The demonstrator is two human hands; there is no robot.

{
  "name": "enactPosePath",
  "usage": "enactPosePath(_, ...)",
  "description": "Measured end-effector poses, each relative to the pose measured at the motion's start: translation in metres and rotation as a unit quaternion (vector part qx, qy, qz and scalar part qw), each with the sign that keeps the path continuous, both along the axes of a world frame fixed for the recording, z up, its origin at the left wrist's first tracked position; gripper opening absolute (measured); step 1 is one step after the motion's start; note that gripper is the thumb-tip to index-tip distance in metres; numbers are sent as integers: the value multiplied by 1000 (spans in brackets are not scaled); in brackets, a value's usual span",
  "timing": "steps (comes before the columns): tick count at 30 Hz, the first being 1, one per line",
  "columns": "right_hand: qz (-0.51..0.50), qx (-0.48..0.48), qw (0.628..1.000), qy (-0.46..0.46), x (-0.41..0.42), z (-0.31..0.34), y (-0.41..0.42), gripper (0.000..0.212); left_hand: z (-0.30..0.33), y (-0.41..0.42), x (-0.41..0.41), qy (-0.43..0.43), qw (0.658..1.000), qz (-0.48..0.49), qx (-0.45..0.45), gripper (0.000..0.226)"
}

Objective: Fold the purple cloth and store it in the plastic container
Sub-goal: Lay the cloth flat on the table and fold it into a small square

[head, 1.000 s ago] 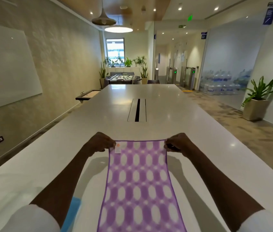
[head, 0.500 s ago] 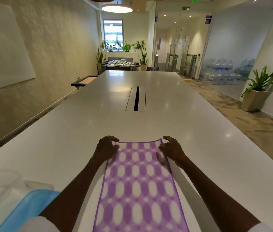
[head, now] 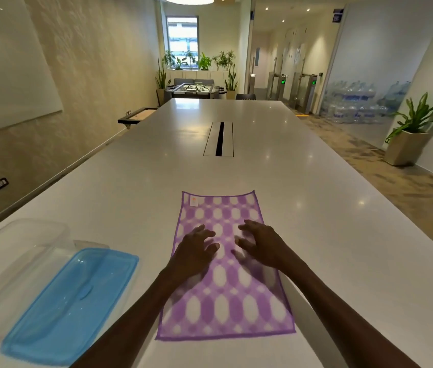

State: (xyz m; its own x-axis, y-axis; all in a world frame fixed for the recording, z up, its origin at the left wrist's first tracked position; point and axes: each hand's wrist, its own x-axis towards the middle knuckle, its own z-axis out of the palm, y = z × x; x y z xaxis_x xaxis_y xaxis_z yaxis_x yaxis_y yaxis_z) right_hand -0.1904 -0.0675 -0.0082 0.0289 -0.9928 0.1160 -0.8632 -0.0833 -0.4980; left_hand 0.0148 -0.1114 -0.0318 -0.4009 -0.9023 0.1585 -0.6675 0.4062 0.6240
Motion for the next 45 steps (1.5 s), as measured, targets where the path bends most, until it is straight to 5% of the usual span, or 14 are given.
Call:
enactPosePath(7, 44, 11, 989, 141, 12, -32, 56, 65, -31, 52, 9, -73, 997, 8, 4, 67)
enactPosePath(12, 18, 23, 987, 158, 20, -57, 82, 68, -44, 63, 17, -145, 988, -9, -54, 86)
enactPosePath(17, 16, 0, 993, 121, 22, -55, 92, 66, -39, 62, 23, -138, 988, -52, -49, 83)
enactPosePath(21, 68, -112, 990, 47, 21, -39, 107, 51, -33, 68, 23, -75, 995, -44, -41, 77)
enactPosePath(29, 201, -17, 978, 46, 16, -15, 120, 30, -16, 89, 24, 103, 989, -105, -8, 35)
enactPosePath(40, 212, -46, 970, 110, 24, -12, 129, 18, -22, 95, 28, 110, 986, -123, 28, 25)
enactPosePath(45, 136, -20, 990, -12, 23, -8, 127, 15, -20, 106, 29, 42, 984, -172, 36, 51)
